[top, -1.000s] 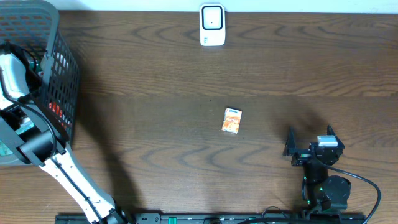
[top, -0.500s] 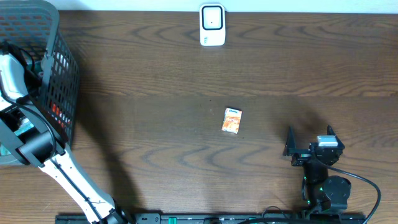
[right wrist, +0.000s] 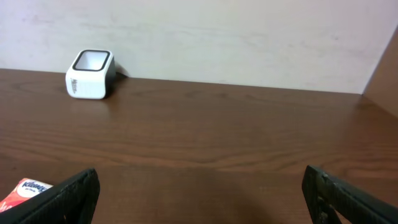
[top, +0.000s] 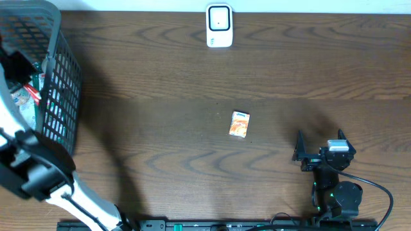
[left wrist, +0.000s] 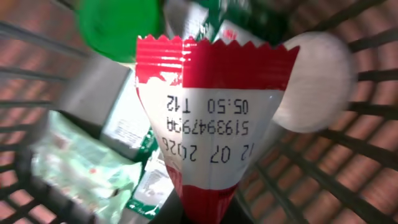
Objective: Scan the item barcode
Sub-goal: 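Grasp the red-and-white snack packet in the basket with the left gripper, then carry the red packet with the left gripper toward the scanner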
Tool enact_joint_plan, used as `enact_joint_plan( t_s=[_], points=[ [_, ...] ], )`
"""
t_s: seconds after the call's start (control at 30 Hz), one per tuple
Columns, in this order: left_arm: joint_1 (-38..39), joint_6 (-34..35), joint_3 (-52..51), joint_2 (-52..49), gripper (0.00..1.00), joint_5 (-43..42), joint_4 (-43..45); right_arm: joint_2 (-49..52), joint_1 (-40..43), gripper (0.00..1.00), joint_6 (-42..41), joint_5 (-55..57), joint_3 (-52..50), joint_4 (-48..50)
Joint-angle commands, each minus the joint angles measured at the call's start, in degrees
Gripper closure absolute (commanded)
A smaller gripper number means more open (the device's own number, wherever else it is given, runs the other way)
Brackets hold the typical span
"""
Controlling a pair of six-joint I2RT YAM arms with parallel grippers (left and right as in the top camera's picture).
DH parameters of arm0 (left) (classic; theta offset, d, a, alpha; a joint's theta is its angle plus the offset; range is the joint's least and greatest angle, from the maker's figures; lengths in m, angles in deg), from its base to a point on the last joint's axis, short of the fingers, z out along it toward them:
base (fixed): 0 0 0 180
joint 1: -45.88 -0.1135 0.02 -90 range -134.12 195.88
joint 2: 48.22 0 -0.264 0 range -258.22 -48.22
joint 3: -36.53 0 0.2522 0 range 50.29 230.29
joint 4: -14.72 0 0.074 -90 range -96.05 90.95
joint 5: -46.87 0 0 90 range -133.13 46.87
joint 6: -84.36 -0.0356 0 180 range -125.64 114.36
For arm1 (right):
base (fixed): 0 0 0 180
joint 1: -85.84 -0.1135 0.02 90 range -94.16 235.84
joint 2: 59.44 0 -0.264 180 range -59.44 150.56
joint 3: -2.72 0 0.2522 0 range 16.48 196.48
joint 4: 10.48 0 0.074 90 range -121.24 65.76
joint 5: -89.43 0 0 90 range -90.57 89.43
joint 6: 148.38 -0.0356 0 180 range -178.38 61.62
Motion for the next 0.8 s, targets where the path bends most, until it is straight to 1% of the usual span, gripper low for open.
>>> enact_joint_plan(
  t_s=[0.0, 0.2, 0.47, 0.57, 0.77],
  points=[
    [-0.13, 2.03, 0.33, 5.44, 0.93, 1.18, 0.55, -0.15, 0.5, 0.01, 0.26, -0.24, -0.07, -0.24],
    [0.24, 5.53, 0.33, 14.73, 0.93, 1.14, 2.14, -0.15, 0.5, 0.01, 0.26, -0.22, -0.07, -0.24],
    [4.17, 5.95, 0.33, 24.59, 0.93, 0.9, 3.21, -0.15, 0.5, 0.01, 0.26, -0.24, -0.07, -0.24],
    [7.67, 7.78, 0.33, 26.77, 0.93, -0.13, 1.51, -0.15, 0.5, 0.01, 0.26, -0.24, -0.07, -0.24],
    [18.12, 8.07, -0.83, 26.03, 0.93, -7.89, -4.37, -0.15, 0.5, 0.01, 0.26, -0.22, -0.07, -0.24]
  ],
)
